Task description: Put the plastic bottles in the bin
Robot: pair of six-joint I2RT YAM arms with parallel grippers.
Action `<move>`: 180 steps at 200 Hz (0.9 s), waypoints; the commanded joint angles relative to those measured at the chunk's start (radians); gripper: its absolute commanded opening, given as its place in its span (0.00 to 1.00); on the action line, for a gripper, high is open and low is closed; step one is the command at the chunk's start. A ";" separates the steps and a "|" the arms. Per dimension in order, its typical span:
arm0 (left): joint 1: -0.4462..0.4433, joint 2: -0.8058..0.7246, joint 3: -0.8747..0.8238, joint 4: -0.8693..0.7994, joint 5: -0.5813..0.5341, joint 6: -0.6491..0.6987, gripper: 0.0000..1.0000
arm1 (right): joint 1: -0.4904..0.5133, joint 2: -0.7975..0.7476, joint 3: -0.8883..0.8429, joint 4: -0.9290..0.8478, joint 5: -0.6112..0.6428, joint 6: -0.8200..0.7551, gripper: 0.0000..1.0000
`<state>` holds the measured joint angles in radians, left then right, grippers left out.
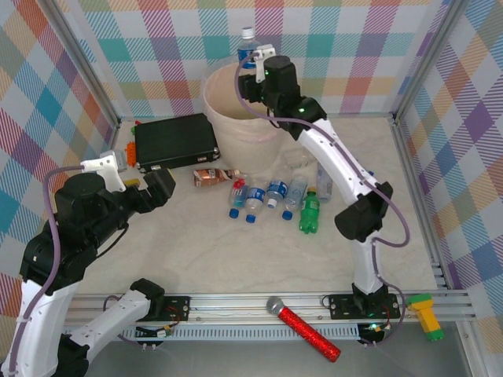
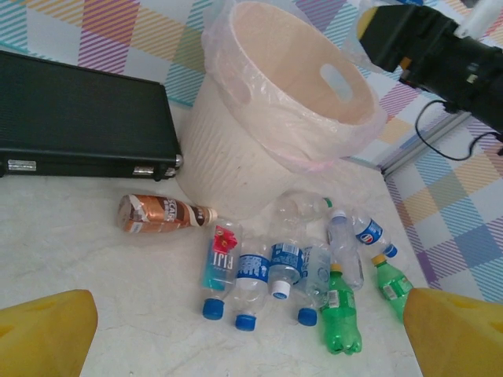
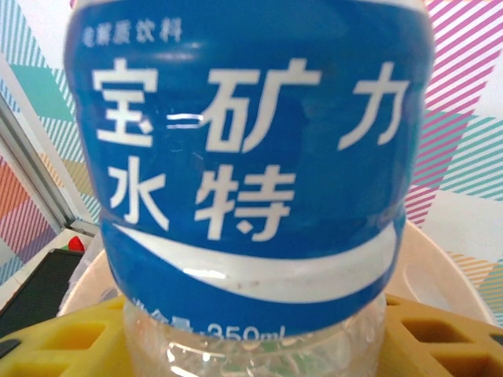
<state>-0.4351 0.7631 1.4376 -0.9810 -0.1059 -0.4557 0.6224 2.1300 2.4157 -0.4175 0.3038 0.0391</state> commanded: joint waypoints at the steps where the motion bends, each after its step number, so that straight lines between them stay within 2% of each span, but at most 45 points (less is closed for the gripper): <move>1: 0.002 -0.021 0.034 -0.037 -0.022 0.003 0.99 | 0.001 0.059 0.106 0.024 0.020 -0.021 0.59; 32: 0.002 -0.034 0.037 -0.060 -0.029 0.005 0.99 | -0.004 0.108 0.134 0.036 0.011 -0.027 0.60; 63: 0.001 -0.047 0.030 -0.067 -0.041 0.005 0.99 | -0.004 0.126 0.151 0.023 -0.005 -0.036 0.66; 69: 0.002 -0.047 0.030 -0.067 -0.038 0.005 0.99 | -0.005 0.124 0.153 0.019 -0.009 -0.037 0.70; 76: 0.002 -0.045 0.030 -0.065 -0.035 0.006 1.00 | -0.004 0.120 0.152 0.016 -0.012 -0.033 0.79; 86: 0.002 -0.042 0.028 -0.064 -0.032 0.005 1.00 | -0.004 0.112 0.151 0.010 -0.018 -0.031 0.99; 180: 0.002 -0.022 0.007 -0.033 0.007 0.000 0.99 | -0.004 -0.026 0.091 -0.110 -0.001 -0.006 0.99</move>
<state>-0.4351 0.7273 1.4494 -1.0374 -0.1223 -0.4557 0.6212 2.2162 2.5294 -0.4976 0.2878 0.0132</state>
